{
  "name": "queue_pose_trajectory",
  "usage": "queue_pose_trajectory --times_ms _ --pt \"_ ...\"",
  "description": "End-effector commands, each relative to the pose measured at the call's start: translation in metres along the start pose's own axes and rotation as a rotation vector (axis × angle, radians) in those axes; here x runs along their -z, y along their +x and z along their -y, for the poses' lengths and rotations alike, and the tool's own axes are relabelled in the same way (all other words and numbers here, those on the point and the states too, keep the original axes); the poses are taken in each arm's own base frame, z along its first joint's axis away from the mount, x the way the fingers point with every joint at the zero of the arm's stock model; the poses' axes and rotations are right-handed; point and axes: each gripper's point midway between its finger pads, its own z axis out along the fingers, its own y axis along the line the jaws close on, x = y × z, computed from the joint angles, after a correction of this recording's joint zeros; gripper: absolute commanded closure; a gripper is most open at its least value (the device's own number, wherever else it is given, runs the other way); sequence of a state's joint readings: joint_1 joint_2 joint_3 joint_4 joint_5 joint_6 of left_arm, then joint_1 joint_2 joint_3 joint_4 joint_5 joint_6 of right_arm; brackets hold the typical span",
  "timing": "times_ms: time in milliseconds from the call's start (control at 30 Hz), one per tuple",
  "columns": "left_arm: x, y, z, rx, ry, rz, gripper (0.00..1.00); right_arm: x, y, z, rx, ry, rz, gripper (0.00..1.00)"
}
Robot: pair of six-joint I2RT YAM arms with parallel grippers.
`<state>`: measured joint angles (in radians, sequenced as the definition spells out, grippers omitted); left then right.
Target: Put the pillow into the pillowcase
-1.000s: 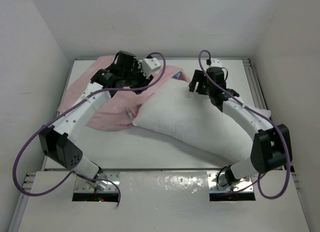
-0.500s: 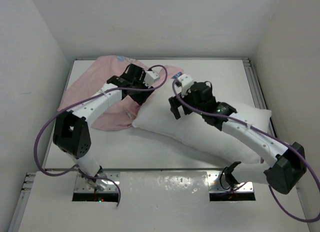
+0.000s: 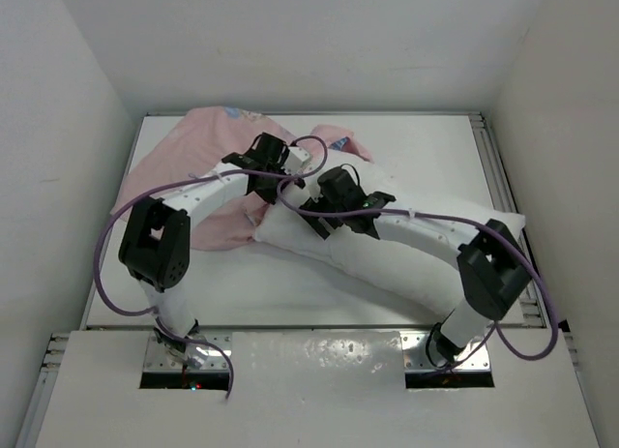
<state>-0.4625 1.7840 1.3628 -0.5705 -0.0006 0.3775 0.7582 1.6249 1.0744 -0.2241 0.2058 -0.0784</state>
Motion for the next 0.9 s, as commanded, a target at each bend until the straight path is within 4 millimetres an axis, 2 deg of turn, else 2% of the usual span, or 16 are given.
queue_pose_trajectory --times_ms 0,33,67,100,133,167,233,267,300,367,400,467,533,667,767,867 --pt "0.003 -0.014 0.001 -0.007 0.051 0.048 1.0 -0.024 -0.014 0.013 -0.162 -0.024 0.039 0.19" --pt "0.009 -0.016 0.0 -0.018 0.059 0.051 1.0 -0.028 -0.01 0.028 -0.227 -0.026 0.027 0.32" --pt "0.021 -0.021 -0.001 -0.028 0.06 0.077 1.0 -0.028 -0.016 0.028 -0.275 -0.072 0.042 0.49" --pt "0.028 -0.023 -0.001 -0.061 0.083 0.099 1.0 -0.028 -0.024 0.035 -0.343 -0.073 0.06 0.9" --pt "0.034 -0.021 0.003 -0.089 0.106 0.101 1.0 -0.025 -0.029 0.05 -0.392 -0.07 0.091 1.0" --pt "0.048 -0.025 0.003 -0.146 0.112 0.132 1.0 -0.022 -0.035 0.054 -0.425 -0.086 0.125 1.0" --pt "0.062 -0.023 0.017 -0.213 0.193 0.154 1.0 -0.01 -0.054 0.081 -0.53 -0.07 0.239 1.0" --pt "0.075 -0.029 0.025 -0.279 0.241 0.207 1.0 -0.006 -0.06 0.088 -0.577 -0.074 0.275 1.0" --pt "0.081 -0.024 0.032 -0.303 0.283 0.208 1.0 0.003 -0.072 0.106 -0.666 -0.063 0.351 1.0" --pt "0.104 -0.034 0.047 -0.391 0.357 0.302 1.0 0.006 -0.075 0.12 -0.806 -0.051 0.394 1.0" --pt "0.11 -0.032 0.054 -0.408 0.396 0.314 1.0 0.01 -0.077 0.137 -0.854 -0.016 0.434 1.0" --pt "0.126 -0.044 0.064 -0.444 0.46 0.376 1.0 0.008 -0.074 0.146 -0.958 0.004 0.444 1.0" --pt "0.13 -0.045 0.071 -0.439 0.518 0.368 1.0 0.005 -0.065 0.162 -1.049 0.053 0.442 1.0" --pt "0.129 -0.042 0.071 -0.448 0.539 0.338 1.0 0.007 -0.053 0.174 -1.131 0.104 0.44 1.0" --pt "0.129 -0.037 0.078 -0.485 0.574 0.322 1.0 0.008 -0.048 0.182 -1.188 0.147 0.453 1.0" --pt "0.127 -0.031 0.075 -0.52 0.567 0.266 1.0 0.012 -0.039 0.19 -1.233 0.178 0.457 1.0"
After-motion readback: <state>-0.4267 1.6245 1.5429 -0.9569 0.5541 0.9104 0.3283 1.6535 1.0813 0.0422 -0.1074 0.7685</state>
